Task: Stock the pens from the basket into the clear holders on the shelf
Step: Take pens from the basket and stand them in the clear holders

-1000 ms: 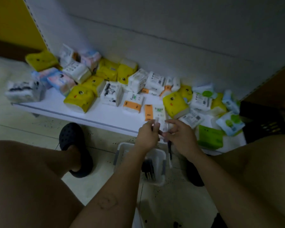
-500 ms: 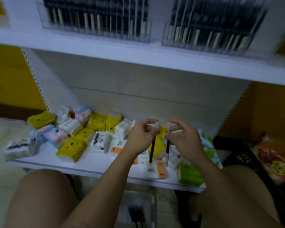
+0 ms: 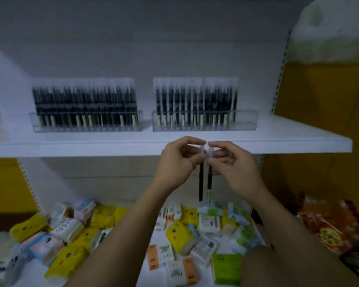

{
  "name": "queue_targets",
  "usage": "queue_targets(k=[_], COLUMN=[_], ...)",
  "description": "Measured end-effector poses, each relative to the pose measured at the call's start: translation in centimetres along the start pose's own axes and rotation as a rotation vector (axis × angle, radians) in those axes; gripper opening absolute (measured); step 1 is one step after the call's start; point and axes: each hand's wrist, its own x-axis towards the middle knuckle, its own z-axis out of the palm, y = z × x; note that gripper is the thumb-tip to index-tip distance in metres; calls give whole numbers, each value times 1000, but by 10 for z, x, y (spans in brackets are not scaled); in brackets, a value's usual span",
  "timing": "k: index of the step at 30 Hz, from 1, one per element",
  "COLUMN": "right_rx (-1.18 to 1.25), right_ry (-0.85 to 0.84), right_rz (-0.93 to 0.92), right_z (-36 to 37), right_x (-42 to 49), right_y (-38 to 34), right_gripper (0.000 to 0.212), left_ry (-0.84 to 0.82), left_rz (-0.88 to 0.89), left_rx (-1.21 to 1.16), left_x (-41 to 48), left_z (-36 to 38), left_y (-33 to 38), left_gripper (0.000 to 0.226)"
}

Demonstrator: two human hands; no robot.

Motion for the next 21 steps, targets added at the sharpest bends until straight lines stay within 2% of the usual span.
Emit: queue_targets(k=[8, 12, 21], right_rx=[-30, -7, -35], right_ry=[122, 179, 290], right_rz=[-100, -134, -192], right_z=[-65, -87, -122], right_x=[51, 78, 156], right_y=[-37, -47, -41], right_gripper=[28, 28, 26], left_ry=[39, 36, 151], left_rz=[128, 182, 331], left_rx=[50, 80, 256], left_x=[54, 83, 151], left_z=[28, 40, 55], left_y=[67, 90, 113], left_gripper=[25, 20, 19])
